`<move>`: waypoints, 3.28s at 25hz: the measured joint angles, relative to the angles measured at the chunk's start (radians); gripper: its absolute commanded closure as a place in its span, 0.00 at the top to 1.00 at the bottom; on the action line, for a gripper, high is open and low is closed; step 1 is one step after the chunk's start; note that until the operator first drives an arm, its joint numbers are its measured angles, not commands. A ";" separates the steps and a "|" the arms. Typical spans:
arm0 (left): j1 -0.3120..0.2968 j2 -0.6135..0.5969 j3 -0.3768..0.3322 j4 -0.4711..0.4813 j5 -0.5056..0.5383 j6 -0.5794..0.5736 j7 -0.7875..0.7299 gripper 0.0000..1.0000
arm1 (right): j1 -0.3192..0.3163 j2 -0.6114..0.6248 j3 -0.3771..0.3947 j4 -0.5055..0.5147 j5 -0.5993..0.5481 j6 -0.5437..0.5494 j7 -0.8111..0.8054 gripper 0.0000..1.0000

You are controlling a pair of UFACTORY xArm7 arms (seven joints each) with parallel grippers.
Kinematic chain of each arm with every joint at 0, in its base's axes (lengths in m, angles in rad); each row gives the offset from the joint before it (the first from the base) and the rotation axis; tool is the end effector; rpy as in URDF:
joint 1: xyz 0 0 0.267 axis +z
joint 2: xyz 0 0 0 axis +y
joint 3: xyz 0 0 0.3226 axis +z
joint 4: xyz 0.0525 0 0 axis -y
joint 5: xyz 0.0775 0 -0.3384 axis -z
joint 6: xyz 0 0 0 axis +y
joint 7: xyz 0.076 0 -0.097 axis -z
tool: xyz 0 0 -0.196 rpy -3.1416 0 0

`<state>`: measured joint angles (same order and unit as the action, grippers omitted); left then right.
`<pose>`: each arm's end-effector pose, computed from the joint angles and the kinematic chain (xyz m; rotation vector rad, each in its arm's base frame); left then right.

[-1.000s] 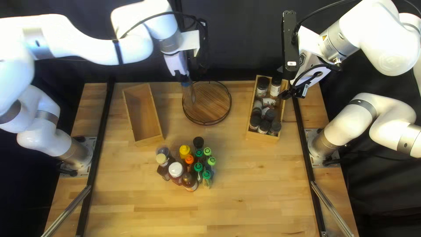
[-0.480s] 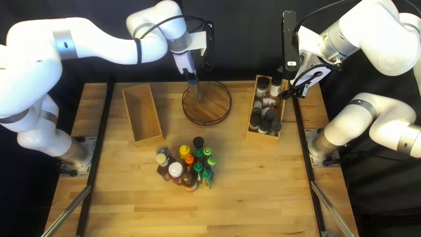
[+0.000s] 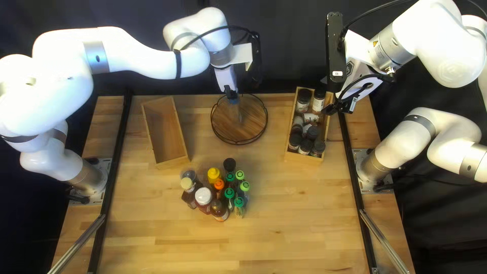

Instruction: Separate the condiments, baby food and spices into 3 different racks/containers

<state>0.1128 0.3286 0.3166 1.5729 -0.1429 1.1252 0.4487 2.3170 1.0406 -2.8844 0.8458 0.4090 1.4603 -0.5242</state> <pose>0.5716 0.2168 0.2467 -3.1066 -0.0169 -0.2140 0.2721 -0.0345 0.4087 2.9979 -0.1253 0.6633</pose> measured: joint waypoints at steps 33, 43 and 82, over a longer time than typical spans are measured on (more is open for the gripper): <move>-0.200 -0.324 -0.147 -0.418 0.055 0.032 -0.015 1.00 | 0.000 0.000 0.000 0.000 0.000 0.000 0.000 1.00; -0.267 -0.400 -0.229 -0.584 0.186 -0.118 -0.226 1.00 | 0.000 0.000 0.000 0.000 0.000 0.000 0.000 1.00; -0.271 -0.250 -0.242 -0.634 0.243 -0.314 -0.334 0.08 | 0.000 0.000 0.000 0.000 0.000 0.000 0.000 1.00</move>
<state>-0.1578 0.0789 0.0750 0.9393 0.1003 0.8108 0.1147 2.3170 1.0406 -2.8844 0.8458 0.4090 1.4603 -0.5242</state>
